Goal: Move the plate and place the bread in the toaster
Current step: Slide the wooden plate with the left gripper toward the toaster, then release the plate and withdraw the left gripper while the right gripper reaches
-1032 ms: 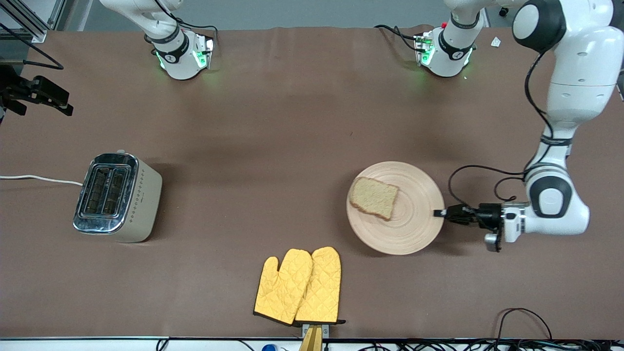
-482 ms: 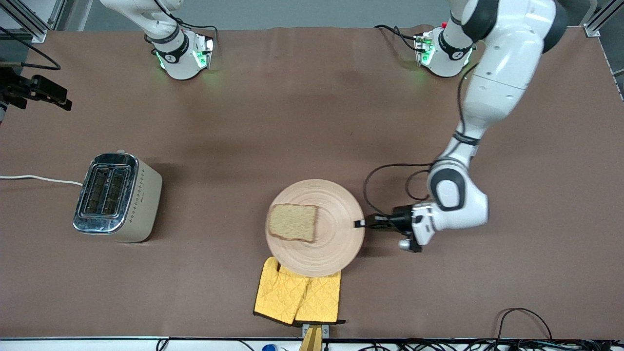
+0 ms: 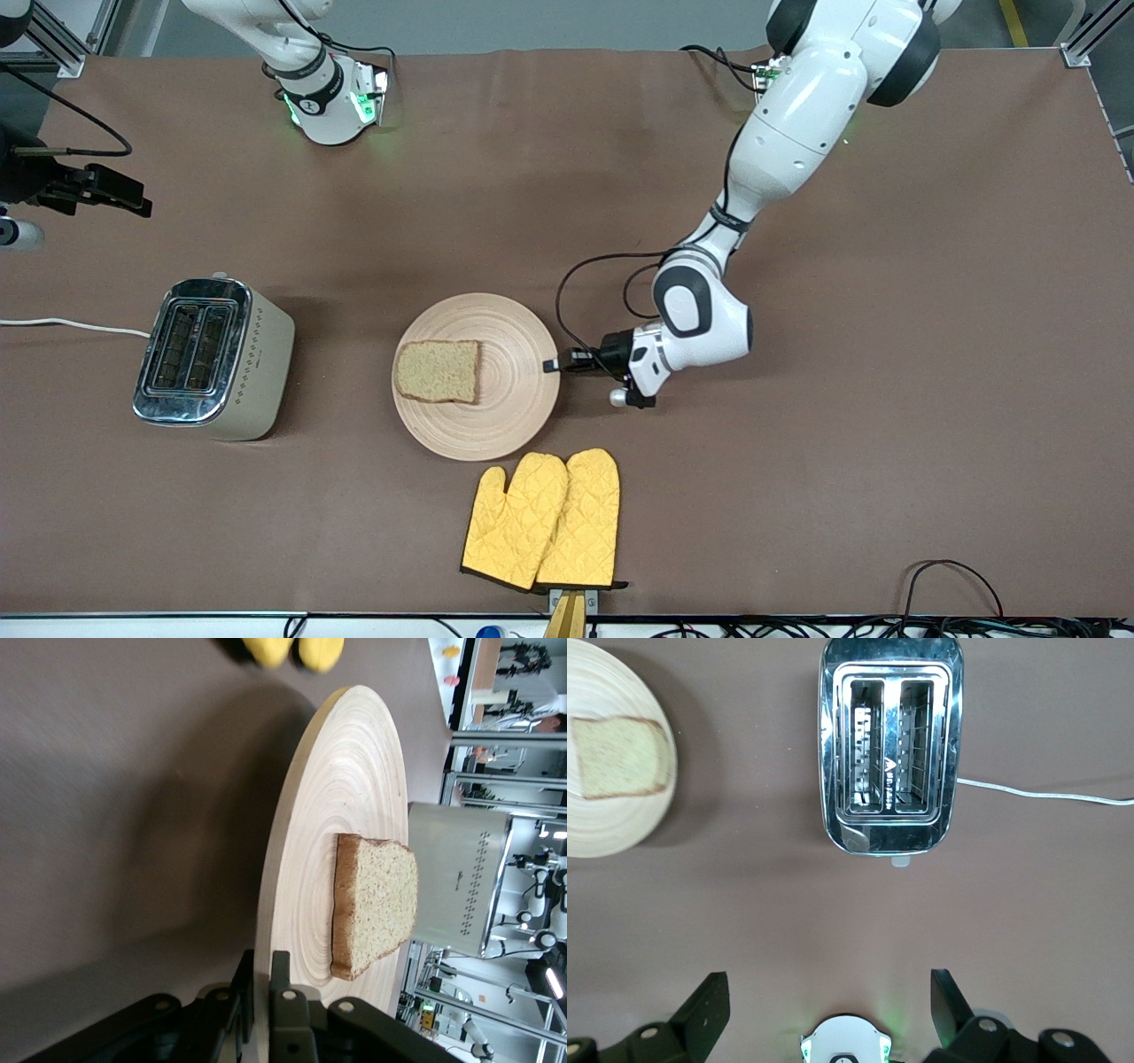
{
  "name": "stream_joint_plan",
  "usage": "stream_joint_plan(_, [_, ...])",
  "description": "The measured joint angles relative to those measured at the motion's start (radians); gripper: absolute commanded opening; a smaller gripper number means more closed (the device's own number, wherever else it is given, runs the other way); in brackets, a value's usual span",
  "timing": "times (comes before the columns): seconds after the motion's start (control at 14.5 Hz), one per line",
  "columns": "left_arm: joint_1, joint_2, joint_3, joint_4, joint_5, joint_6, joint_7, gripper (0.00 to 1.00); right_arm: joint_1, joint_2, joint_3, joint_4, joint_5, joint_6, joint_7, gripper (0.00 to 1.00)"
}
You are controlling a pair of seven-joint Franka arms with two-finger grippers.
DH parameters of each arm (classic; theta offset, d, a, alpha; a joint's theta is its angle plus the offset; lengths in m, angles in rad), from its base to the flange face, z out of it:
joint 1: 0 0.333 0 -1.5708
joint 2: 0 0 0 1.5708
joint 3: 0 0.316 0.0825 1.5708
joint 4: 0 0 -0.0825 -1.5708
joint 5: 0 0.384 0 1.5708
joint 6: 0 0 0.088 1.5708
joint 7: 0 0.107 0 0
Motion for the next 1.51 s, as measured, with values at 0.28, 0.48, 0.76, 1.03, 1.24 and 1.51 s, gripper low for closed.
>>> stream_joint_plan(0.28, [-0.077, 0.006, 0.000, 0.015, 0.000, 0.088, 0.011, 0.01, 0.026, -0.002, 0.012, -0.052, 0.004, 0.065, 0.000, 1.00])
stream_joint_plan(0.48, [-0.112, 0.017, 0.001, 0.036, -0.001, 0.129, 0.014, 0.33, 0.044, -0.007, 0.014, -0.062, 0.004, 0.079, 0.000, 1.00])
stream_joint_plan(0.76, [-0.099, 0.019, 0.010, 0.046, -0.001, 0.129, 0.027, 1.00, 0.050, -0.014, 0.014, -0.065, 0.008, 0.096, 0.001, 1.00])
stream_joint_plan(1.03, [-0.063, 0.004, 0.033, 0.055, 0.009, 0.130, 0.033, 1.00, 0.065, -0.015, 0.015, -0.071, 0.040, 0.113, 0.042, 1.00])
stream_joint_plan(1.24, [0.027, -0.057, 0.035, 0.004, 0.116, 0.101, 0.012, 1.00, 0.110, -0.015, 0.017, -0.105, 0.043, 0.160, 0.093, 1.00])
stream_joint_plan(1.51, [0.218, -0.168, 0.036, -0.078, 0.389, -0.086, -0.053, 1.00, 0.136, -0.013, 0.019, -0.181, 0.049, 0.263, 0.116, 1.00])
